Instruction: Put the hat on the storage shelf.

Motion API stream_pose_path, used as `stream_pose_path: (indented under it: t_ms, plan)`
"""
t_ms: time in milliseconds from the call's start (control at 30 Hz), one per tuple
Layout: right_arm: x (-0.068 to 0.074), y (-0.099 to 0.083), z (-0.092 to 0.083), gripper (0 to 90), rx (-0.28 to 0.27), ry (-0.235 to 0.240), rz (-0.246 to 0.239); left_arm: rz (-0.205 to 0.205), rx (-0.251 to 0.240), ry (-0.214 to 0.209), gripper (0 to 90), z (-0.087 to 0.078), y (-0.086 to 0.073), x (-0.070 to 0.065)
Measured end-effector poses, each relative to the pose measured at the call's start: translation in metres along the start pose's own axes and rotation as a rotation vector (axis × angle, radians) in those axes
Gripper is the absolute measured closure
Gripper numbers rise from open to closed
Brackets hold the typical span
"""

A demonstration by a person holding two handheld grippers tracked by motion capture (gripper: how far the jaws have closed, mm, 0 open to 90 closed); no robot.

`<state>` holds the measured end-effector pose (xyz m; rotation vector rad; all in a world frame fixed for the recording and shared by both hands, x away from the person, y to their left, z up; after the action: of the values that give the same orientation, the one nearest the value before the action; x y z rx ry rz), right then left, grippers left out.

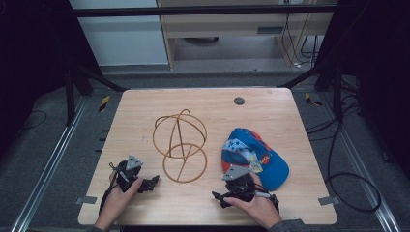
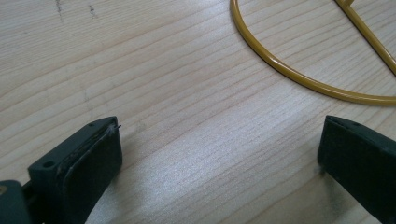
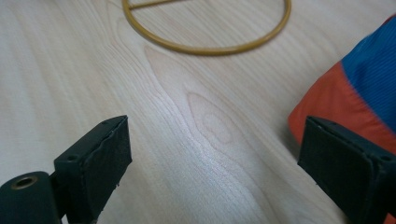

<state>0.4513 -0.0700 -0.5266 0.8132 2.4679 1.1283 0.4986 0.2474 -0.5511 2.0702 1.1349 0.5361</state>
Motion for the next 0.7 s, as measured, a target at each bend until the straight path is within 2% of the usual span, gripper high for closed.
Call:
stream_pose_path:
  t_ms: [67, 100, 133, 167, 200, 233, 267, 300, 333, 367, 467, 500, 533, 667, 700]
  plan:
    - [-0.001, 0.009, -0.013, 9.8, -0.012, -0.002, -0.006, 0.001, 0.0, 0.0, 0.0, 0.0, 0.0, 0.0]
    - [-0.001, 0.009, -0.013, 9.8, -0.012, -0.002, -0.006, 0.0, 0.0, 0.0, 0.0, 0.0, 0.0, 0.0]
    - [-0.005, 0.016, -0.025, 9.6, -0.021, -0.003, -0.011, 0.0, 0.0, 0.0, 0.0, 0.0, 0.0, 0.0]
    - [-0.005, 0.016, -0.025, 9.6, -0.021, -0.003, -0.011, 0.0, 0.0, 0.0, 0.0, 0.0, 0.0, 0.0]
    - [-0.007, 0.017, -0.029, 9.5, -0.019, -0.004, -0.01, 0.0, 0.0, 0.0, 0.0, 0.0, 0.0, 0.0]
    - [-0.015, 0.02, -0.041, 9.7, -0.015, -0.007, -0.005, 0.0, 0.0, 0.0, 0.0, 0.0, 0.0, 0.0]
    - [-0.015, 0.02, -0.041, 9.7, -0.015, -0.007, -0.005, 0.0, 0.0, 0.0, 0.0, 0.0, 0.0, 0.0]
    - [-0.02, 0.021, -0.046, 9.9, -0.011, -0.013, -0.003, 0.0, 0.0, 0.0, 0.0, 0.0, 0.0, 0.0]
    - [-0.031, 0.021, -0.056, 10.7, 0.002, -0.031, 0.001, 0.0, 0.0, 0.0, 0.0, 0.0, 0.0, 0.0]
    - [-0.031, 0.021, -0.056, 10.7, 0.002, -0.031, 0.001, 0.0, 0.0, 0.0, 0.0, 0.0, 0.0, 0.0]
    - [-0.047, 0.019, -0.07, 12.5, 0.024, -0.051, 0.013, 0.001, 0.0, 0.0, 0.0, 0.0, 0.0, 0.0]
    - [-0.059, 0.016, -0.079, 14.5, 0.044, -0.067, 0.02, 0.003, 0.0, 0.0, 0.0, 0.0, 0.0, 0.0]
    - [-0.059, 0.016, -0.079, 14.5, 0.044, -0.067, 0.02, 0.003, 0.0, 0.0, 0.0, 0.0, 0.0, 0.0]
    - [-0.08, 0.011, -0.096, 18.5, 0.092, -0.108, 0.026, -0.001, -0.001, 0.0, 0.0, 0.0, 0.0, 0.0]
    - [-0.088, 0.009, -0.1, 22.0, 0.116, -0.11, 0.032, -0.002, -0.002, 0.0, 0.0, 0.0, 0.0, 0.0]
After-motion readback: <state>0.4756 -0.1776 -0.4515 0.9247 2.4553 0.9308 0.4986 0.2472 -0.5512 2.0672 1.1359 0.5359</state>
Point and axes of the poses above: each handheld gripper's, and its own axes: z roughly forward along the jaws, y roughly out of its top, x roughly to its left, the point moved 6 cm from there along z, roughly forward along the jaws, and after that the axes turned 3 degrees about -x, right-handed, at the moved point
